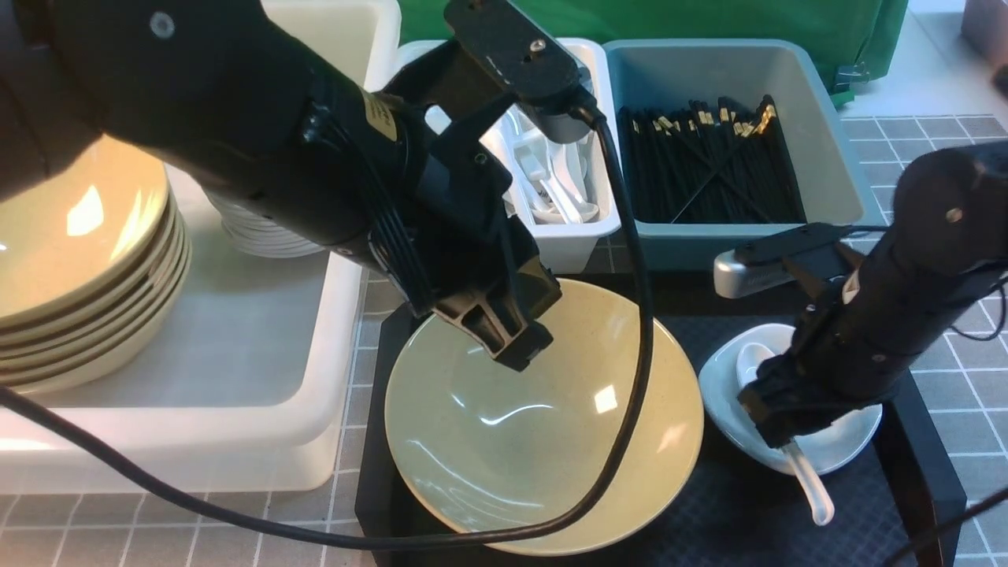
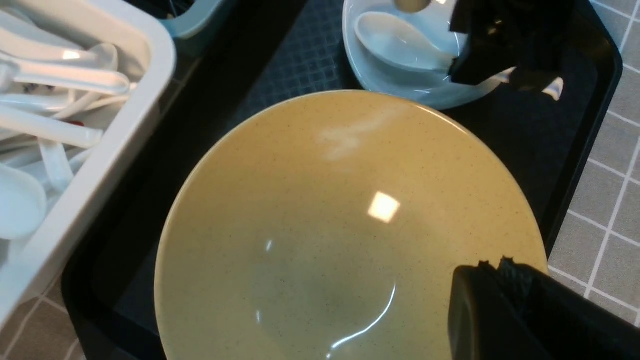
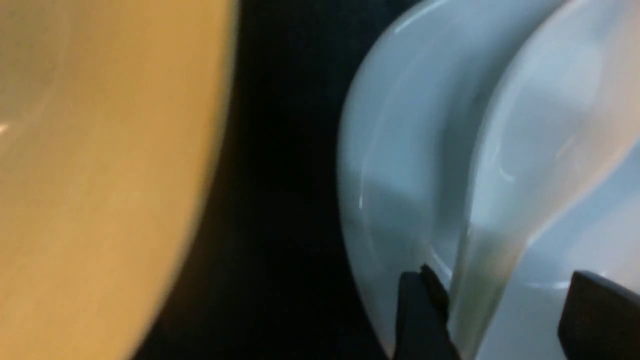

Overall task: On grey table put chopsticks spoon bowls plates into blue grey white boxes.
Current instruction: 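Reach down and grasp the white spoon resting in the bowl with the right gripper, then place the white spoon into the bin of spoons with the right gripper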

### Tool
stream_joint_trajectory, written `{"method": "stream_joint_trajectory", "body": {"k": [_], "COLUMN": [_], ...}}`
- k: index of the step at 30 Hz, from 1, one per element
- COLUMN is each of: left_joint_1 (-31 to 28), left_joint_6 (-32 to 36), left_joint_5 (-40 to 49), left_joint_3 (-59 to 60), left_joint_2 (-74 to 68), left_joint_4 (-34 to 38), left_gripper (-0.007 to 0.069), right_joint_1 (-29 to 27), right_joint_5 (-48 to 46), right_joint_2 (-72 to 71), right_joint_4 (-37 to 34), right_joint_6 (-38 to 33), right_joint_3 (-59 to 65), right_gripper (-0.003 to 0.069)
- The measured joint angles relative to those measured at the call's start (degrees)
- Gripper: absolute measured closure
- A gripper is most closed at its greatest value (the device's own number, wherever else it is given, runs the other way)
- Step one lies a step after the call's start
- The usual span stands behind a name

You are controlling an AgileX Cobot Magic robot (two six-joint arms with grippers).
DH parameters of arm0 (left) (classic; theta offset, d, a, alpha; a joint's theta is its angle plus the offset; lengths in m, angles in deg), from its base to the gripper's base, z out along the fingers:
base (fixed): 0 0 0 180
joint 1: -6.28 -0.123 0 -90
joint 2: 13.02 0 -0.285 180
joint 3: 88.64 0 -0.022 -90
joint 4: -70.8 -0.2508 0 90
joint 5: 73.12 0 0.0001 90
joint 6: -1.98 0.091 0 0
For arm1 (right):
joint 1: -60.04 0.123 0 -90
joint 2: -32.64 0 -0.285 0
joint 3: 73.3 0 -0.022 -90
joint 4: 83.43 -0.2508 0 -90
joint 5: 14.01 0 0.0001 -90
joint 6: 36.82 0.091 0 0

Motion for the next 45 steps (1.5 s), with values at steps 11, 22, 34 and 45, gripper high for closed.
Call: {"method": "stream_joint_trajectory", "body": {"k": [11, 22, 34, 45], "left_joint_1": [0.0, -3.7, -21.5, -22.5], "left_joint_6": [0.3, -1.2, -3.3, -3.3], "left_joint_5": [-0.4, 0.3, -8.5, -12.5], "left_joint_3": [0.0, 0.1, 17.0, 25.2], "left_joint_2": [-0.1, 1.3, 15.8, 20.9], "left_joint_4": [0.3, -2.7, -0.7, 2.6], "left_gripper": [0.0633, 0.0633, 0.0633, 0.0633], "right_joint_1": [0.0, 0.0, 0.0, 2.6], "right_joint_5": [1.2, -2.1, -6.9, 3.8], "right_joint_2": [3.9, 1.2, -3.1, 20.0], "right_joint_4": [0.1, 0.9, 1.5, -9.2], "right_joint_6": [0.4, -1.5, -4.8, -6.2], "right_joint_3": [0.0, -1.5, -25.7, -56.7], "right_gripper": [0.0352, 0.0430, 0.0430, 0.0430]}}
